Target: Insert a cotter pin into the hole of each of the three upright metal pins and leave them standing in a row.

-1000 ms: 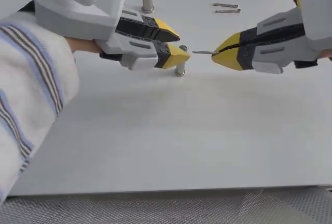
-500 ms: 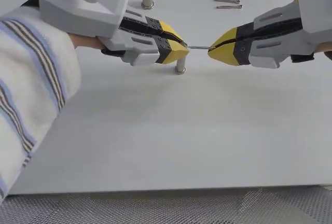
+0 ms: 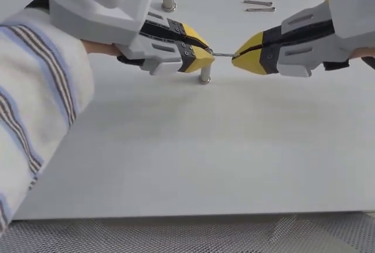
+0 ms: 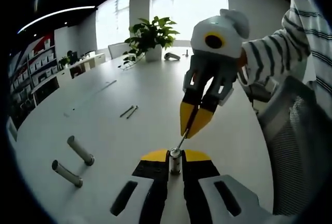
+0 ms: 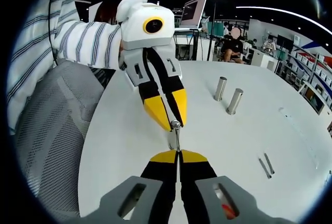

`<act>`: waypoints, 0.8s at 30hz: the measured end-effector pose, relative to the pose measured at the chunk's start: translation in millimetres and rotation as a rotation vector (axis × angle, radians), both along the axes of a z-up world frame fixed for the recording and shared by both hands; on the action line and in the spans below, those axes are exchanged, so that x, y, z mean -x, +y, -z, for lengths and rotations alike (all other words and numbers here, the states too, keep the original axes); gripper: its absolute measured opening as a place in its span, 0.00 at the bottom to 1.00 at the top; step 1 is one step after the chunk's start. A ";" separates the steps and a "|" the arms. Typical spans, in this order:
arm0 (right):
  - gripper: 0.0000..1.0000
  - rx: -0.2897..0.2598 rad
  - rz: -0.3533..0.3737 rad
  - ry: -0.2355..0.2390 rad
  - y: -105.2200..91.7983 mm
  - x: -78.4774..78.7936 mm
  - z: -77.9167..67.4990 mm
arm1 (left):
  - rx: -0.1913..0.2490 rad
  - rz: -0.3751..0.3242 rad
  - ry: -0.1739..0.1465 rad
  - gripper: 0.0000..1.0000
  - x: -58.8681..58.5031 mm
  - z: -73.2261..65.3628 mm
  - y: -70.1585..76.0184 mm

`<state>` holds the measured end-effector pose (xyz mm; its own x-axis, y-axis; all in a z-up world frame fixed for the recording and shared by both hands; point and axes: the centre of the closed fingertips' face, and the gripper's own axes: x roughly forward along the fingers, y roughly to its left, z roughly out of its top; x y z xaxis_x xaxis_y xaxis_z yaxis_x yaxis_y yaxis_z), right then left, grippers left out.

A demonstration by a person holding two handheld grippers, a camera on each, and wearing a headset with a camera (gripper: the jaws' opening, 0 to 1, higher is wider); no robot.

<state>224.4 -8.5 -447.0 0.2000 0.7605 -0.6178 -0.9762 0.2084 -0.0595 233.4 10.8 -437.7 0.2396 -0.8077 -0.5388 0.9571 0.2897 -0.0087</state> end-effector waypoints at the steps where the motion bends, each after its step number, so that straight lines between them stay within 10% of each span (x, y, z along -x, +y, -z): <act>1: 0.00 -0.003 0.001 0.001 0.9 -0.1 -0.6 | 0.000 0.002 0.001 0.05 0.5 0.0 0.1; 24: 0.00 0.024 -0.022 -0.036 22.6 -6.1 2.1 | -0.024 0.008 -0.010 0.05 2.6 -2.9 -6.9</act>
<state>230.5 14.1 -449.0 0.2055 0.7500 -0.6287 -0.9778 0.1849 -0.0990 230.8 3.9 -434.8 0.2390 -0.7964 -0.5555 0.9593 0.2823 0.0080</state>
